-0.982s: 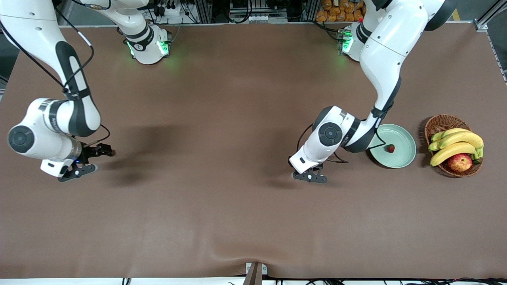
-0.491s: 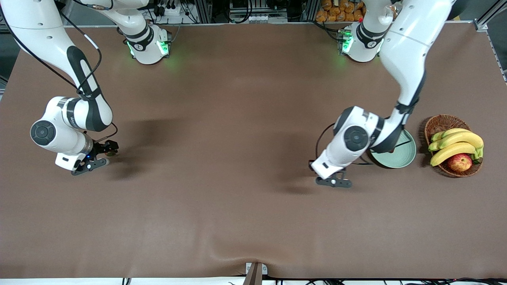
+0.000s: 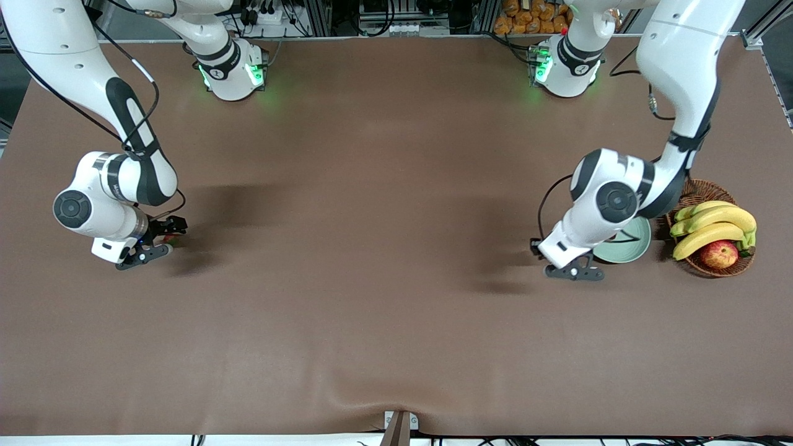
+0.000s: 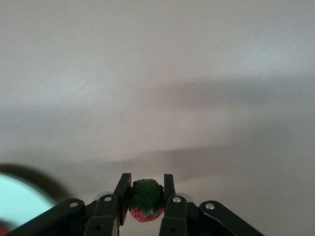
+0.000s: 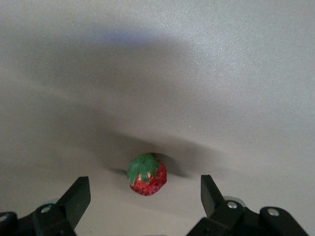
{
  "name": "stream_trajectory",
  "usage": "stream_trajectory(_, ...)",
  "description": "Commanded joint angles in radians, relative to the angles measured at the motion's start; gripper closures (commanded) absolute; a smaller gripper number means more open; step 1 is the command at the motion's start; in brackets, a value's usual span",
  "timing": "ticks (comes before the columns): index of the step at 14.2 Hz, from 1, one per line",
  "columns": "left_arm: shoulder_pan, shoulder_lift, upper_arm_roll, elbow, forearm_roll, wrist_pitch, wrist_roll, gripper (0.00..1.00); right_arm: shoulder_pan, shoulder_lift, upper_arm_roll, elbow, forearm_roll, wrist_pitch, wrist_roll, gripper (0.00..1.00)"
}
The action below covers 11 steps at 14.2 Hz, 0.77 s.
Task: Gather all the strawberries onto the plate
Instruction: 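Drop the strawberry onto the plate while the right gripper grasps the last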
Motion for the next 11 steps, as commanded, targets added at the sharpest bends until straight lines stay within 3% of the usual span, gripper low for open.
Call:
stream_trajectory(1, 0.082, -0.118, -0.014, -0.136, 0.029, 0.008, 0.073, 0.85, -0.021, 0.003, 0.014, -0.024, -0.005, 0.061, -0.046, 0.0)
stream_trajectory(4, 0.174, -0.138, -0.026, -0.187, 0.029, 0.013, 0.161, 0.84, -0.021, 0.005, 0.014, -0.024, -0.003, 0.061, -0.046, 0.03)
stream_trajectory(8, 0.223, -0.124, -0.035, -0.236, 0.026, 0.071, 0.201, 0.81, -0.012, 0.011, 0.015, -0.018, 0.056, 0.061, -0.046, 0.9)
stream_trajectory(9, 0.237, -0.12, -0.037, -0.238, 0.026, 0.071, 0.203, 0.77, -0.011, 0.011, 0.015, -0.015, 0.063, 0.06, -0.045, 0.97)
stream_trajectory(11, 0.246, -0.111, -0.037, -0.24, 0.026, 0.073, 0.225, 0.68, -0.006, 0.011, 0.015, -0.012, 0.063, 0.058, -0.045, 1.0)
